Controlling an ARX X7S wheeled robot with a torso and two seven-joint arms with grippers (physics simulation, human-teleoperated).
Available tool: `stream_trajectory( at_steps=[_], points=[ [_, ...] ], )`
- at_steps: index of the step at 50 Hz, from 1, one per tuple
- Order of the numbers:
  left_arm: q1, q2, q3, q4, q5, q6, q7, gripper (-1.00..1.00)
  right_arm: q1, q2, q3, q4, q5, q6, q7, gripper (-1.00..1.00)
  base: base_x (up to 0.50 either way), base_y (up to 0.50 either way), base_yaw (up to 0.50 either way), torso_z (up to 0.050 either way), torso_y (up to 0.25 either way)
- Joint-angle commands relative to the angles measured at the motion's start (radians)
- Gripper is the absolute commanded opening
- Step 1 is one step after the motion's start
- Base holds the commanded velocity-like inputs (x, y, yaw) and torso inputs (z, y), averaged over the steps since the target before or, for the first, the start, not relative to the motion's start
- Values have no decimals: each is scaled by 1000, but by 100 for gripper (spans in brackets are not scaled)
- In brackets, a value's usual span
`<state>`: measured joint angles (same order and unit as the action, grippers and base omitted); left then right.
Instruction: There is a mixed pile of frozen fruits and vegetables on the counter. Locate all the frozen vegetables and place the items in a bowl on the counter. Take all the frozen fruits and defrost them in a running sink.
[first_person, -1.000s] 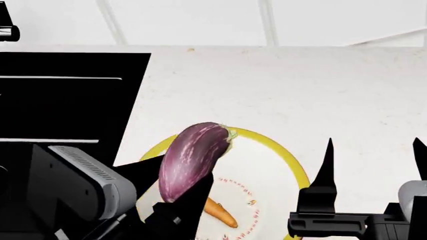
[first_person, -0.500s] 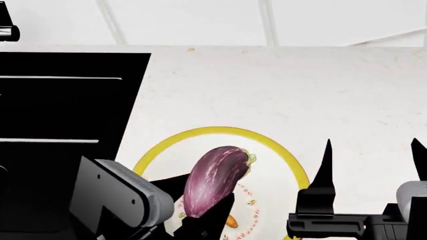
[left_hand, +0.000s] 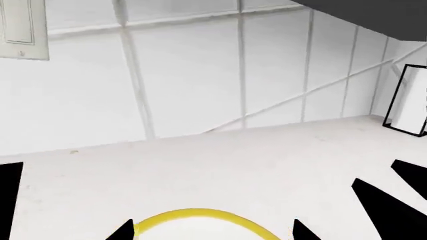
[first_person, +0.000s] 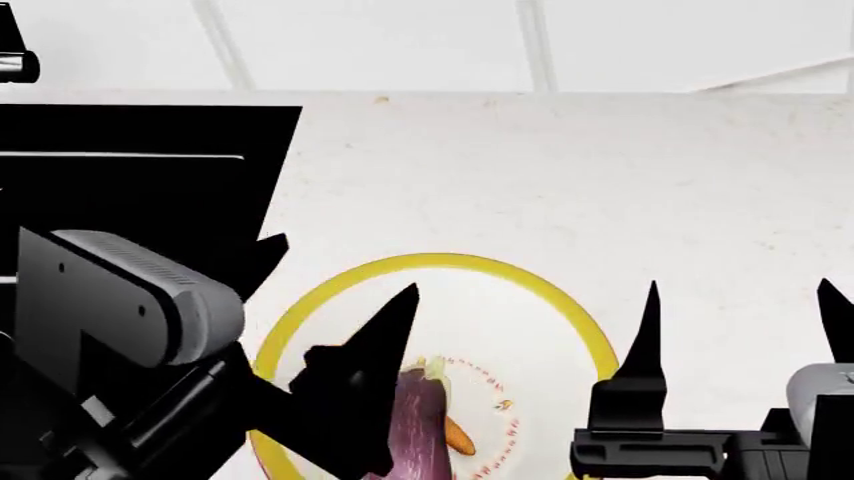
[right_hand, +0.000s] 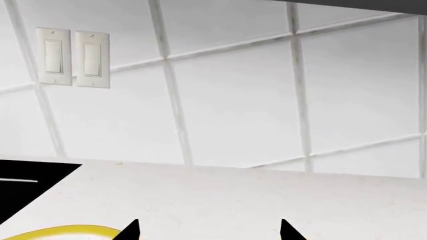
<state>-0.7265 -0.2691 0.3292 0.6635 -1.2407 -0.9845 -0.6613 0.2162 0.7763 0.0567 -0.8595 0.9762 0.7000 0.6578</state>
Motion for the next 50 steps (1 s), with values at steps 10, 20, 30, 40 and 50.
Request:
stream_trajectory(
  at_steps=[10,20,30,40,50],
  points=[
    [105,-233,-235,179,8,44,-74,100,24,7,-20,-10,-14,13,19,100,0,0,0,0,0],
    [329,-278,-260,234,240,161,-8,100,21,15,16,-21,31,11,42,100,0,0,0,0,0],
    [311,-346,-396,245,111,167,-69,100,37,11,-27,-15,1,21,34,100,0,0,0,0,0],
    [312,-377,-446,266,31,178,-96,100,40,17,-21,-27,-13,16,46,100,10,159,0,0,0],
    [317,-375,-438,255,51,185,-85,100,39,14,-31,-25,-21,10,42,100,15,500,0,0,0]
  ],
)
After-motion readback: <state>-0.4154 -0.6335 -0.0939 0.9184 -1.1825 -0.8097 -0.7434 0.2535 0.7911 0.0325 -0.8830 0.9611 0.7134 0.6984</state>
